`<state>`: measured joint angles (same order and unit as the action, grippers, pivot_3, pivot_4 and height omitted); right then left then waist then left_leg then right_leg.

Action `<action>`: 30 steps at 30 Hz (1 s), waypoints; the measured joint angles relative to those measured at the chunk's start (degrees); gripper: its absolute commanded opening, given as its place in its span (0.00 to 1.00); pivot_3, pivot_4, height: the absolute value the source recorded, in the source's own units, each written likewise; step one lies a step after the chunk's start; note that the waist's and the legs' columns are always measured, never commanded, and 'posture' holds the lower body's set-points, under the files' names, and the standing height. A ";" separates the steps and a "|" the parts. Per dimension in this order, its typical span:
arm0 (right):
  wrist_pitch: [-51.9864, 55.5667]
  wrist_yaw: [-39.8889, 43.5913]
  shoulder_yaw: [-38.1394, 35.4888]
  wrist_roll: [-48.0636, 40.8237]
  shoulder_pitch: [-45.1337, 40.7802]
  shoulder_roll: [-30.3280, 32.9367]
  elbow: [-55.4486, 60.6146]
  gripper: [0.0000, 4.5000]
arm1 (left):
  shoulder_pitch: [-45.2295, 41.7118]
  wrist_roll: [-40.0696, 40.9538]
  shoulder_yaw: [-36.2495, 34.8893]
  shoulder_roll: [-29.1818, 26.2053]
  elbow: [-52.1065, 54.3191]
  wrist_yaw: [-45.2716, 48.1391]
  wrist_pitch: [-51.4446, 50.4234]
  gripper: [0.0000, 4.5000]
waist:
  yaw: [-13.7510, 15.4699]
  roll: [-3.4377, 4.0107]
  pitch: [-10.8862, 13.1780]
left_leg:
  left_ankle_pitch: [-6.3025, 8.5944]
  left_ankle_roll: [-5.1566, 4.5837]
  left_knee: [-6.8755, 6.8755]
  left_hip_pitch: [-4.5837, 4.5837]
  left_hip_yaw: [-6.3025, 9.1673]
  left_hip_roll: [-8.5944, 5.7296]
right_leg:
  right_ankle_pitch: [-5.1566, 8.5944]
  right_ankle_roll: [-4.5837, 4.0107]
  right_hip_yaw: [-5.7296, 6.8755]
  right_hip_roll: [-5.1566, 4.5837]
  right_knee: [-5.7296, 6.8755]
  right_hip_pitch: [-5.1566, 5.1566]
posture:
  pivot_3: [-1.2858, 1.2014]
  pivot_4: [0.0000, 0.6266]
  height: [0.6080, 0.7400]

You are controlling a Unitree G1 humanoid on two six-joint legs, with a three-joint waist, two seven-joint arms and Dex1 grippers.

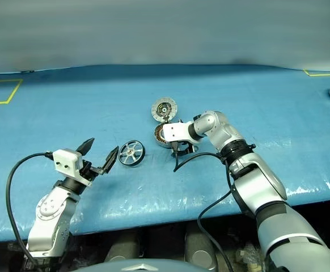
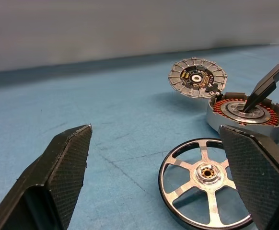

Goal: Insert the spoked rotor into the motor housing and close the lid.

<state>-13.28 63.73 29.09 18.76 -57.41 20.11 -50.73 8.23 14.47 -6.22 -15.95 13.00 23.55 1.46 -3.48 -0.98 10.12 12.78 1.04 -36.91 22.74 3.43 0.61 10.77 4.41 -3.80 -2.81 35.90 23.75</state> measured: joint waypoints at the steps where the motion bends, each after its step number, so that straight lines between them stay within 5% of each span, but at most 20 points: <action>1: -0.22 0.15 0.39 0.41 -0.24 -0.17 -0.25 0.85 | -0.01 0.00 0.00 -0.01 0.00 -0.01 0.00 1.00 | -0.04 0.00 -0.01 | 0.00 0.00 0.00 -0.06 0.00 0.00 | 0.00 0.00 0.00 0.00 0.01 -0.04 | 0.52 0.24 1.00; 4: -0.73 -0.56 0.79 1.75 -0.96 -0.60 -1.04 0.64 | -0.03 0.00 -0.05 -0.09 0.00 -0.07 -0.02 1.00 | 0.01 -0.02 -0.04 | 0.00 0.00 -0.01 -0.09 0.01 0.00 | 0.01 0.00 0.00 0.00 0.02 -0.08 | 0.52 0.24 1.00; 7: -1.20 -2.22 0.72 2.62 -0.86 -1.00 -1.12 0.64 | -0.07 0.00 -0.21 -0.56 0.00 -0.06 -0.21 1.00 | -0.07 -0.03 -0.06 | 0.00 0.00 0.00 -0.09 0.01 0.00 | 0.01 0.00 0.00 0.00 0.01 -0.08 | 0.52 0.24 1.00; 10: -0.99 -2.50 -0.25 2.50 0.17 -1.12 -0.10 0.53 | -0.12 0.00 -0.23 -1.32 0.02 0.09 -0.90 1.00 | -0.13 -0.02 -0.07 | 0.00 0.00 0.01 -0.12 0.01 0.00 | 0.01 0.00 0.00 0.00 0.03 -0.09 | 0.52 0.24 1.00; 30: 23.89 -3.02 -5.47 -1.99 29.71 1.63 48.89 0.53 | -4.37 0.10 -0.70 -3.47 -1.12 2.26 -2.50 1.00 | -0.08 -0.07 -0.12 | 0.02 0.03 0.13 -0.12 0.03 0.03 | 0.07 -0.04 0.05 0.01 0.02 -0.02 | 0.52 0.24 1.00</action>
<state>10.61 60.71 23.62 16.78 -27.70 21.74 -1.84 3.85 14.57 -6.93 -19.42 11.88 25.81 -1.04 -3.56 -1.05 10.01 12.80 1.07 -36.78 22.61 3.46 0.64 10.84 4.37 -3.75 -2.80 35.92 23.73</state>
